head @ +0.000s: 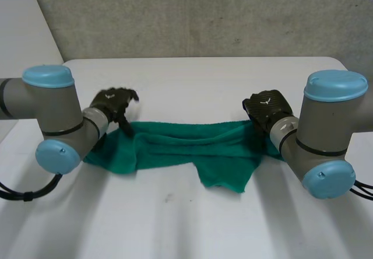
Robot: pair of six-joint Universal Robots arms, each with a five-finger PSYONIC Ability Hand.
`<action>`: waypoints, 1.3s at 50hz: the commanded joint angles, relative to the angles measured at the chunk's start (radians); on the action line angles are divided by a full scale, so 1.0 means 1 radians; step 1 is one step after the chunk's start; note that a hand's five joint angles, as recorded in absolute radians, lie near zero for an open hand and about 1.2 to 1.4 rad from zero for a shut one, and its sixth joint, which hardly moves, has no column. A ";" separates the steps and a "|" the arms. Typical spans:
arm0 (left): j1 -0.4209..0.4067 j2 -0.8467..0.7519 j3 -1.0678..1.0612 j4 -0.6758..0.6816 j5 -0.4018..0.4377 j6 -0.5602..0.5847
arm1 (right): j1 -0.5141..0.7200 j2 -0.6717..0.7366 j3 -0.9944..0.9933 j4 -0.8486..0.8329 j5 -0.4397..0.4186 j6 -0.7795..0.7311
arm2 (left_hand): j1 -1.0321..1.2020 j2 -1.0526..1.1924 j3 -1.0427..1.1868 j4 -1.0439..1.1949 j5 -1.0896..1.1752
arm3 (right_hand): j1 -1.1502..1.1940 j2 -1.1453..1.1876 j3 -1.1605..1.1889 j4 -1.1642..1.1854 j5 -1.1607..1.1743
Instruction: Fold the towel.
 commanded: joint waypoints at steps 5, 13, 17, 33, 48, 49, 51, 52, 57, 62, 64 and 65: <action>-0.085 0.327 -0.260 0.038 -0.108 0.007 | 0.003 -0.027 0.018 0.002 0.003 0.028 | -0.191 -0.221 -0.226 -0.215 -0.213 | 0.465 0.225 0.219 0.208 0.237; -0.227 0.399 -0.403 0.030 -0.318 -0.155 | 0.001 -0.038 0.033 0.001 0.003 0.028 | -0.109 -0.139 -0.144 -0.133 -0.131 | 0.465 0.225 0.219 0.208 0.237; -0.246 0.387 -0.420 0.029 -0.355 -0.242 | 0.001 -0.038 0.041 0.001 0.003 0.028 | -0.068 -0.098 -0.102 -0.091 -0.089 | 0.465 0.225 0.219 0.208 0.237; -0.244 0.114 -0.286 0.027 -0.427 -0.411 | 0.006 -0.056 0.075 -0.004 0.003 0.025 | 0.114 0.084 0.080 0.091 0.093 | 0.465 0.225 0.219 0.208 0.237; -0.194 0.004 -0.197 0.041 -0.465 -0.397 | 0.006 -0.055 0.081 -0.007 0.003 0.016 | 0.114 0.084 0.080 0.091 0.093 | 0.465 0.225 0.219 0.208 0.237; -0.191 0.001 -0.196 0.042 -0.465 -0.395 | 0.006 -0.055 0.081 -0.007 0.003 0.016 | 0.114 0.084 0.080 0.091 0.093 | 0.465 0.225 0.219 0.208 0.237; -0.184 -0.010 -0.189 0.047 -0.465 -0.386 | 0.006 -0.053 0.081 -0.007 0.003 0.016 | 0.114 0.084 0.080 0.091 0.093 | 0.465 0.225 0.219 0.208 0.237; -0.184 -0.010 -0.189 0.047 -0.465 -0.386 | 0.006 -0.051 0.081 -0.007 0.003 0.014 | 0.114 0.084 0.080 0.091 0.093 | 0.465 0.225 0.219 0.208 0.237; -0.169 -0.018 -0.197 0.090 -0.468 -0.328 | 0.006 -0.047 0.079 -0.007 0.001 0.013 | 0.234 0.204 0.199 0.210 0.212 | 0.465 0.225 0.219 0.208 0.237; -0.149 -0.010 -0.212 0.139 -0.470 -0.276 | 0.003 -0.041 0.068 -0.007 0.001 0.011 | 0.724 0.694 0.689 0.700 0.702 | 0.465 0.225 0.219 0.208 0.237; -0.140 0.001 -0.223 0.151 -0.468 -0.257 | 0.001 -0.039 0.062 -0.006 0.001 0.009 | 0.947 0.917 0.912 0.923 0.925 | 0.465 0.225 0.219 0.208 0.237; -0.129 0.025 -0.238 0.160 -0.467 -0.240 | -0.002 -0.039 0.061 -0.006 -0.001 0.009 | 0.965 0.935 0.931 0.942 0.944 | 0.465 0.225 0.219 0.208 0.237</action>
